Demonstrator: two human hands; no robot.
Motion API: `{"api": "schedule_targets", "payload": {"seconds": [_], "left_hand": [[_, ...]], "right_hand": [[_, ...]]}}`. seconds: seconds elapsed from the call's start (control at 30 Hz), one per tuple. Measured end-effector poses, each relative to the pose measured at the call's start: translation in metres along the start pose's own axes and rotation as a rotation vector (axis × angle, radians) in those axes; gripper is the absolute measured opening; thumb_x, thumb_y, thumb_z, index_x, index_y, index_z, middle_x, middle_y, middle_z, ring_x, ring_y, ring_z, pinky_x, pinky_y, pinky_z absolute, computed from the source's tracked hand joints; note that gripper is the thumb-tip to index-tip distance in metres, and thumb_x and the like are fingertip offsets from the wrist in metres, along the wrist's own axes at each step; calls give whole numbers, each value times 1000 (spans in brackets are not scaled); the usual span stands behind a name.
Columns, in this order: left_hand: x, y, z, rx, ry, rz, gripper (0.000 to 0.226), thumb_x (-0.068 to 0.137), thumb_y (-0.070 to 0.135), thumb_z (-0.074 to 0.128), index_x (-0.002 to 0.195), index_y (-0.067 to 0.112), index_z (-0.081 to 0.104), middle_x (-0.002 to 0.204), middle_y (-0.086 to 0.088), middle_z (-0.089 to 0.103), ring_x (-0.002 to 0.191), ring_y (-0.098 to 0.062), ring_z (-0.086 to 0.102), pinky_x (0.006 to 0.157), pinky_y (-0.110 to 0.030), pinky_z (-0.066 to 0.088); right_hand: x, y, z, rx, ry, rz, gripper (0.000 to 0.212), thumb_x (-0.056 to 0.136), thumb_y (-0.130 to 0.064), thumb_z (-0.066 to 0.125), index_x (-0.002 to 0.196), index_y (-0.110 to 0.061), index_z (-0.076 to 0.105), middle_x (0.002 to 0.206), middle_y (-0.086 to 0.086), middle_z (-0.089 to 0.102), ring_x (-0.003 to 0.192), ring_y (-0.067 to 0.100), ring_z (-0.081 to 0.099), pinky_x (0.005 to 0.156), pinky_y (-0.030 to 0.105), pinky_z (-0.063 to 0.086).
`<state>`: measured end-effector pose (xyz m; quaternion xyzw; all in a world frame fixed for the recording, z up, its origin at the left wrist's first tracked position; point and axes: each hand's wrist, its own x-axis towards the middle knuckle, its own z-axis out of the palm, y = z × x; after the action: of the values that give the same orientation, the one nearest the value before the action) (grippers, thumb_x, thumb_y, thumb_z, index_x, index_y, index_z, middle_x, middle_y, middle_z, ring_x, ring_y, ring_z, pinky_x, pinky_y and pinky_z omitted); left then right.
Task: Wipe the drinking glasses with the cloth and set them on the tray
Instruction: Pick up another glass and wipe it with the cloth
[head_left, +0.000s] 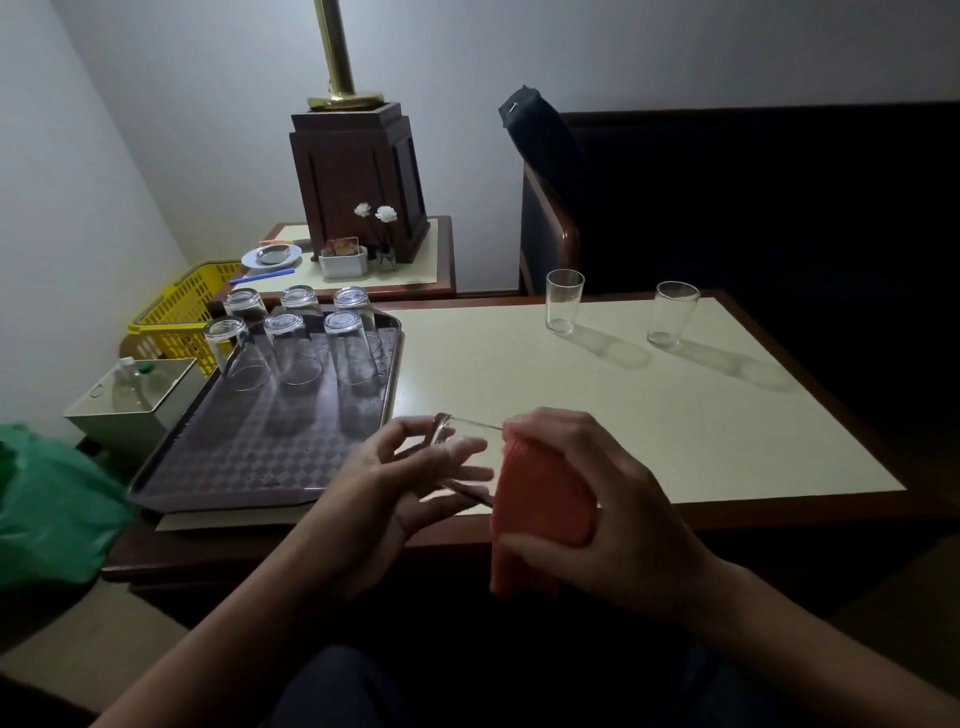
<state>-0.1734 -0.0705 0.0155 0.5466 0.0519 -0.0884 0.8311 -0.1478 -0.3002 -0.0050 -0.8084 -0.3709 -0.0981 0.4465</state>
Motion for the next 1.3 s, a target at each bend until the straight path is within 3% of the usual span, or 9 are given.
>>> {"api": "schedule_targets", "payload": {"seconds": [0.13,0.33,0.4,0.47,0.6,0.87,1.03,1.13,1.3], "left_hand": [[0,-1,-1,30,-20,-133,49,79,25,74,119,-1,60,117,-24,73,96,-35,74,82,-40,64],[0,-2,-12,105,-205,177,62,66,-15,77,121,2,52,140,-21,62,132,-39,59,111,-50,49],[-2,1,-10,201,-182,181,57,74,-8,80,124,2,54,138,-22,62,130,-37,61,110,-49,50],[-3,4,-6,250,-121,58,42,91,12,76,130,8,60,132,-26,64,114,-35,70,96,-45,59],[-6,3,-2,156,-125,-246,58,96,35,72,132,-8,56,104,-31,66,75,-31,64,60,-27,58],[-7,6,-12,475,-197,270,51,77,3,85,124,5,64,129,-14,66,104,-32,69,89,-37,58],[-2,-1,-4,312,-62,-17,44,91,30,77,125,5,65,107,-30,66,68,-30,66,61,-30,57],[-1,-4,-4,278,-67,-176,62,88,48,73,124,-2,62,96,-27,63,55,-28,60,45,-25,47],[-5,1,-9,479,-131,189,40,79,12,84,116,11,68,120,-15,70,95,-30,71,85,-35,61]], "right_hand": [[-3,11,0,-307,19,-352,70,83,-28,92,144,-18,59,149,12,54,140,27,55,108,35,54],[6,-3,0,997,-98,624,46,82,-27,82,124,-18,68,109,10,74,94,24,74,78,35,62],[6,-2,-5,832,-82,538,49,81,-24,89,126,-24,67,112,7,73,95,21,75,76,34,63],[1,-1,-8,243,-21,185,65,76,-26,97,132,-30,65,125,-4,69,108,14,72,83,29,62],[-4,8,-1,-255,-10,-389,65,83,-31,93,139,-14,63,146,14,55,137,27,57,106,33,55],[8,-5,-10,779,-120,520,51,77,-24,90,122,-37,70,112,9,76,100,29,77,88,50,65],[2,5,-11,-187,-67,-192,74,81,-29,93,146,-24,57,149,1,54,135,20,58,98,31,60],[0,13,-10,-313,-79,-368,74,83,-28,93,146,-21,55,153,9,49,142,25,52,105,32,56],[2,1,-5,608,-126,393,59,76,-27,94,128,-35,68,118,3,75,105,22,76,89,42,64]]}}
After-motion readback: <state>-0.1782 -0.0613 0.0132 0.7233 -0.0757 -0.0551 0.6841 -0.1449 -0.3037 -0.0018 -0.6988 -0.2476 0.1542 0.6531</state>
